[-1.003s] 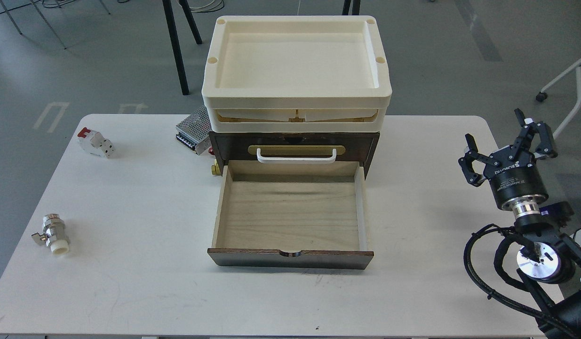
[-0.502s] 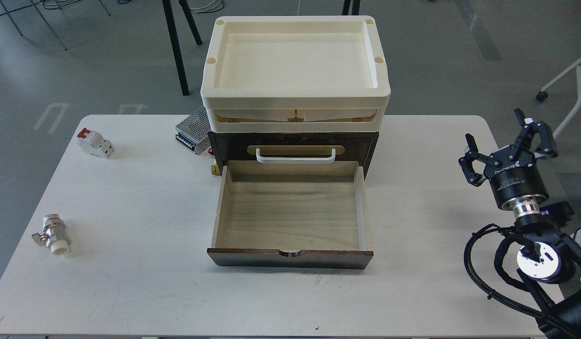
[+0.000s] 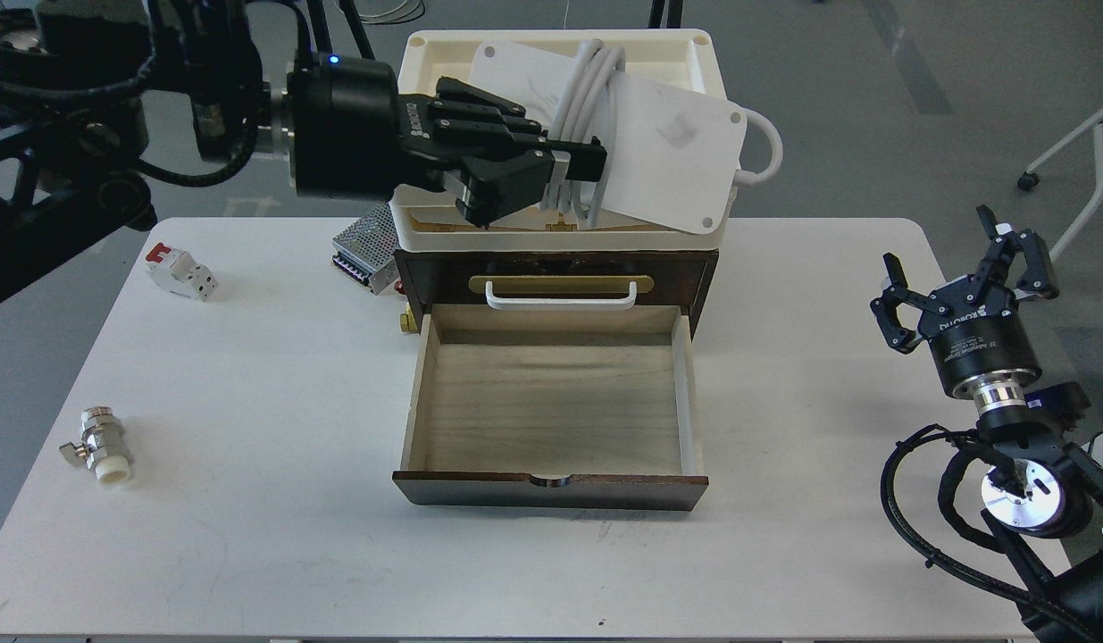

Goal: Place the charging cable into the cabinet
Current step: 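Carry the adapter with the left hand over the open drawer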

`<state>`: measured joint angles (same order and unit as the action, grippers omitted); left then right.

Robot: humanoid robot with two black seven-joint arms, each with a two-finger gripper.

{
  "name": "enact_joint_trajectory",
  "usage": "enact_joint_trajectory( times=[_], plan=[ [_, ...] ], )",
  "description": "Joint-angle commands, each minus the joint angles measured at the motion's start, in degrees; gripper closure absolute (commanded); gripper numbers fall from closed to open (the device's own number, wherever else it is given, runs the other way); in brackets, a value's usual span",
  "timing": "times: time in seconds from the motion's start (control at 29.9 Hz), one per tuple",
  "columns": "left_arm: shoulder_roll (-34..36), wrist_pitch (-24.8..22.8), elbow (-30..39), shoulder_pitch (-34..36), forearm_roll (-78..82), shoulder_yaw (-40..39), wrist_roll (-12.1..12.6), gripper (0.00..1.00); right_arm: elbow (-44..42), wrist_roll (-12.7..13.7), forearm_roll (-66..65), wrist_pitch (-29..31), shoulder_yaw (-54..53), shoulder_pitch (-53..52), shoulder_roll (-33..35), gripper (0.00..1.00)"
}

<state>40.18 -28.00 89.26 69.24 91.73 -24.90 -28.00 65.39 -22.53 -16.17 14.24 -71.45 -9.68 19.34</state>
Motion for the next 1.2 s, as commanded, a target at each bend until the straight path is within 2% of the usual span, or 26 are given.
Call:
enact_joint_trajectory(
  times=[0.0, 0.33, 0.6, 0.84, 1.17],
  plan=[
    [-2.64, 0.00, 0.03, -2.18, 4.06, 0.11, 0.00, 0.98, 0.00, 0.03, 0.00, 0.00, 0.00, 0.01, 0.00, 0.01],
    [-6.25, 0.00, -0.32, -13.60, 13.91, 0.03, 0.00, 0.98, 0.00, 0.03, 0.00, 0.00, 0.00, 0.01, 0.00, 0.00],
    [-8.27, 0.00, -1.19, -18.79, 17.69, 0.03, 0.00, 0.98, 0.00, 0.03, 0.00, 0.00, 0.00, 0.01, 0.00, 0.00],
    [-11.25, 0.00, -6.73, -23.36, 19.46, 0.11, 0.00, 0.97, 0.00, 0.03, 0.00, 0.00, 0.00, 0.01, 0.00, 0.01],
    [-12.92, 4.88, -15.24, -26.44, 19.37, 0.20, 0.00, 0.97, 0.00, 0.03, 0.00, 0.00, 0.00, 0.01, 0.00, 0.01]
  ],
)
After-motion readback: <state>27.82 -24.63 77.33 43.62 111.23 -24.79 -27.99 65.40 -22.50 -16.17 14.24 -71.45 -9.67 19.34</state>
